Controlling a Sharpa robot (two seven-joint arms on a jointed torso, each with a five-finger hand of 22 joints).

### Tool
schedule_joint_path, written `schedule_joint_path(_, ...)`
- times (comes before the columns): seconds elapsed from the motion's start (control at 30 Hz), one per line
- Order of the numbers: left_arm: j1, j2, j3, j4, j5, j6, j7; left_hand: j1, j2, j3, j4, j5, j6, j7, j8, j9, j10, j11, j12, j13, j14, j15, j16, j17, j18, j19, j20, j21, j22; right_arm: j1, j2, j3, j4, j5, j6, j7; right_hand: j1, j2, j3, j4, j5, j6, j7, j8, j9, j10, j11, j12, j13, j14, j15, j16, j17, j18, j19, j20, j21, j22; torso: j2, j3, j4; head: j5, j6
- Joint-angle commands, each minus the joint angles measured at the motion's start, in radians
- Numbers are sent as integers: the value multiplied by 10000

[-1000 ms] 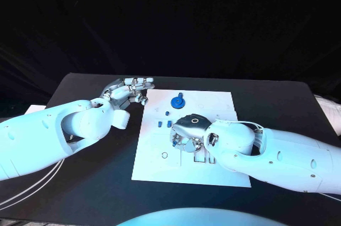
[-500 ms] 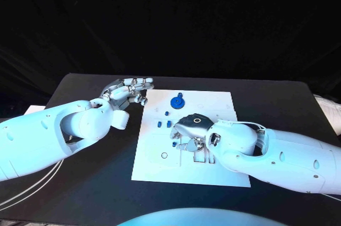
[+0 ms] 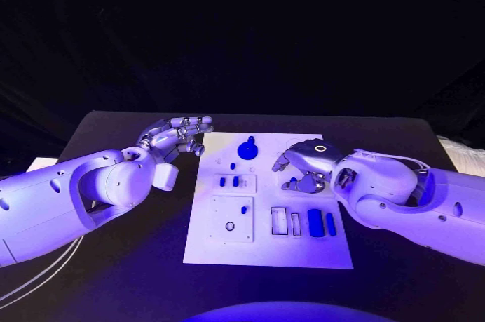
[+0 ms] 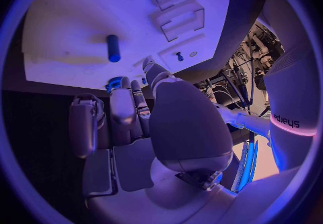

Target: Assemble the parts on the task board

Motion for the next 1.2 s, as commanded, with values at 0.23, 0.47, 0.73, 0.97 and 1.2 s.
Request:
schedule_joint_path(0.23, 1, -9, -16, 52, -76, 276, 31, 21, 43, -53, -18, 22, -11, 43, 23, -16, -83, -2, 61, 14, -74, -8, -24, -12, 155, -72, 11, -30, -9, 124, -417, -4, -102, 95, -434, -140, 159, -19, -243, 134, -66, 1, -28, 36, 3, 129, -54, 81, 28, 232, -92, 92, 31, -56, 34, -108, 73, 570, 9, 21, 16, -59, 106)
schedule_joint_path(0.47, 1, -8, -28, 42, -78, 300, 18, 21, 43, -53, -18, 22, -11, 43, 23, -16, -83, -2, 61, 14, -74, -8, -24, -12, 155, -72, 11, -30, -9, 104, -362, -23, -255, 105, -93, 28, 330, 91, -314, 227, 10, 252, -52, 70, 24, 476, -102, 222, 34, 247, -138, 116, 37, -63, 54, -156, 86, 595, 20, 11, 41, -55, 115)
schedule_joint_path(0.73, 1, -40, -31, 22, -78, 285, 7, 21, 43, -53, -18, 22, -11, 43, 23, -16, -83, -2, 61, 14, -74, -8, -24, -12, 155, -72, 11, -30, -9, -1, -299, -52, -277, 223, 456, 323, 499, 228, -269, 323, 124, 778, -22, 139, 62, 1170, -128, 429, 37, 248, -87, 140, 36, -75, 84, -139, 107, 637, 17, 6, 24, -21, 59)
schedule_joint_path(0.97, 1, -49, -33, 4, -79, 292, -7, 21, 43, -53, -18, 22, -11, 43, 23, -16, -83, -2, 61, 14, -74, -8, -24, -12, 155, -72, 11, -30, -9, -43, -338, -66, -193, 302, 805, 399, 538, 263, -209, 400, 166, 1065, 18, 160, 78, 1554, -132, 480, 36, 247, 40, 177, 58, -86, 107, -37, 129, 672, 15, 14, 23, 5, 24)
schedule_joint_path(1.2, 0, -49, -36, -21, -79, 302, -16, 21, 43, -53, -18, 22, -11, 43, 23, -16, -83, -2, 61, 14, -74, -8, -24, -12, 155, -72, 11, -30, -9, -61, -326, -71, -183, 307, 825, 371, 568, 288, -171, 418, 179, 1138, 44, 158, 80, 1644, -129, 475, 32, 243, 58, 183, 57, -84, 107, -13, 129, 673, 17, 16, 19, -9, 27)
